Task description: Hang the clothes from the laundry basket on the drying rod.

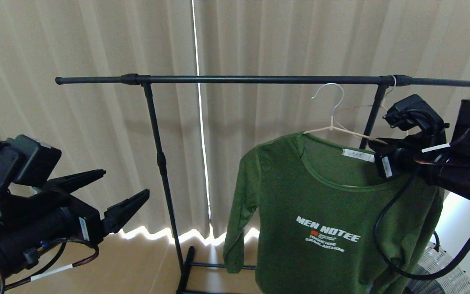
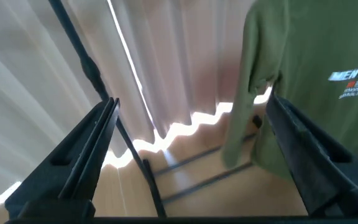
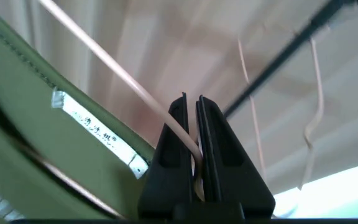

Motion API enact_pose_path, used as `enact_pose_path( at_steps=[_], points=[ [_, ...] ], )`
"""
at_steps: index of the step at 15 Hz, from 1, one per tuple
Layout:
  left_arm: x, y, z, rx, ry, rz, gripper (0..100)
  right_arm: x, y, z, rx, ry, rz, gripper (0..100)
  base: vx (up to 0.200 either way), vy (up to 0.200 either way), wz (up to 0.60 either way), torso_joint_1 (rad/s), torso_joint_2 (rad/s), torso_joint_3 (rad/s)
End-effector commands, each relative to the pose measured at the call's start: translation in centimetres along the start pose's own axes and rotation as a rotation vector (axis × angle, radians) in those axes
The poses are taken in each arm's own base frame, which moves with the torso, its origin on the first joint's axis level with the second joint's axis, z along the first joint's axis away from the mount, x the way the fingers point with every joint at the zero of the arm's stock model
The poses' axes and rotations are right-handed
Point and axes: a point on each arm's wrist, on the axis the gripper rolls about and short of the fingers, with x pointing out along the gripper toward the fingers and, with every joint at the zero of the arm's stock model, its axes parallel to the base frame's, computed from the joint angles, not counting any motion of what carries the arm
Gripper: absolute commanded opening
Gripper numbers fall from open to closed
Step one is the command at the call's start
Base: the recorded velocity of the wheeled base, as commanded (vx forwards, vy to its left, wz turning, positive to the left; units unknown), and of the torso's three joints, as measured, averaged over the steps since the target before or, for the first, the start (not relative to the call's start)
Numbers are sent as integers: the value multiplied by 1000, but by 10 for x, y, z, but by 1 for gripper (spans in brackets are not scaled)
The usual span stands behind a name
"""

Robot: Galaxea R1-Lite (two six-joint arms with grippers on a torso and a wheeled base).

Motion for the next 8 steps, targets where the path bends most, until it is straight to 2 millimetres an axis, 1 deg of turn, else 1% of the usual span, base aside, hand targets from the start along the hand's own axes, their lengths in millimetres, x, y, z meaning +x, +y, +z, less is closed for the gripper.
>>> enact_pose_path(
  at_steps=[1, 4, 5, 8],
  points=[
    [-4, 0, -1, 3, -18, 4, 100, -6, -6, 2, 4, 0, -24, 0, 0, 0, 0, 0, 0, 0],
    [-5, 0, -3, 4, -42, 12, 100, -7, -9, -1, 7, 24, -48, 0, 0, 0, 0, 0, 0, 0],
    [-4, 1, -2, 2, -46, 15, 100, -6, -14, -4, 9, 51, -103, 0, 0, 0, 0, 0, 0, 0],
    [-2, 1, -1, 1, -55, 16, 100, -6, -17, -6, 29, 65, -143, 0, 0, 0, 0, 0, 0, 0]
  ],
)
